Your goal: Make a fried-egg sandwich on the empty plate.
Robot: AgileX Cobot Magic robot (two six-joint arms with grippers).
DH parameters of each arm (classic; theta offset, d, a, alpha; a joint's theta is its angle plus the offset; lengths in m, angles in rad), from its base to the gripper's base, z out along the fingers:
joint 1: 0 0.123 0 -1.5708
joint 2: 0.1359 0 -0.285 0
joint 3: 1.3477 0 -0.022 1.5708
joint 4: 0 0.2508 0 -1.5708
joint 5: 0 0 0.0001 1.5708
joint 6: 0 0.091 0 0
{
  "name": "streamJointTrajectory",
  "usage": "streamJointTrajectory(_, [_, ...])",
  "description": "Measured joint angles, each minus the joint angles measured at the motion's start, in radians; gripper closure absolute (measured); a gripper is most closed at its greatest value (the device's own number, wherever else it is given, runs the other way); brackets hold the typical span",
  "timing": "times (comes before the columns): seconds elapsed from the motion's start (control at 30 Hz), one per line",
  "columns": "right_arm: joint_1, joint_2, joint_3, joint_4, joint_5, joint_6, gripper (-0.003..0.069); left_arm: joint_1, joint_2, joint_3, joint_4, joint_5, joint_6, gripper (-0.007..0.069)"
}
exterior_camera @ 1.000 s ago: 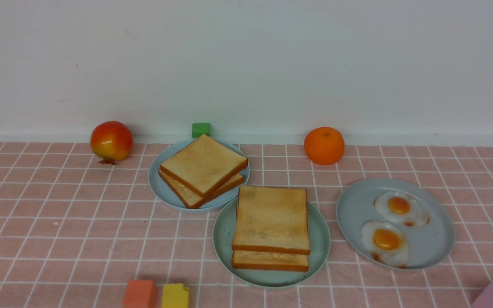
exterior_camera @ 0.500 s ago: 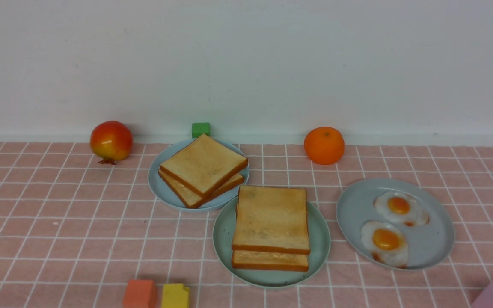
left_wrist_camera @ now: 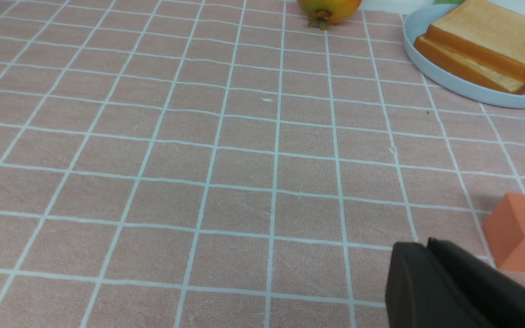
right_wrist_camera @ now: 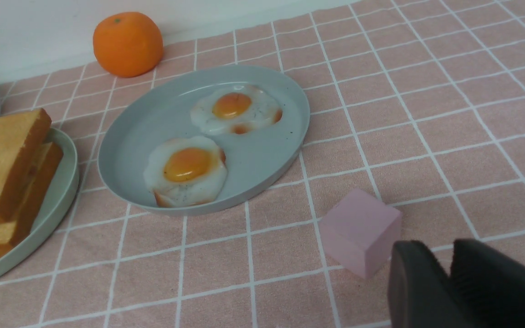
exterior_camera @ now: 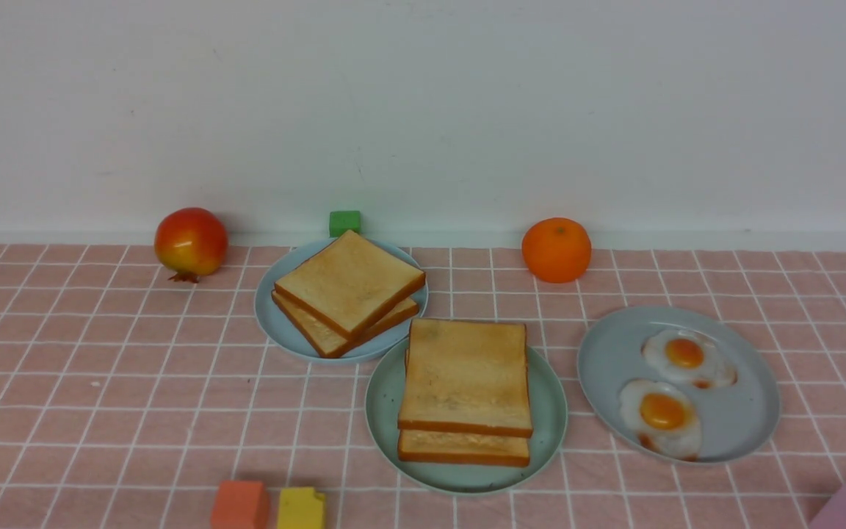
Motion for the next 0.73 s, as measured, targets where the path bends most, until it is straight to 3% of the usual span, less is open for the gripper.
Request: streamJointTrajectory(0.73, [0.0,0.0,0.0,0.0,-0.001,0.0,0.0472,0.0,0.0,0.0,0.0,-0.001,0.0,0.0534])
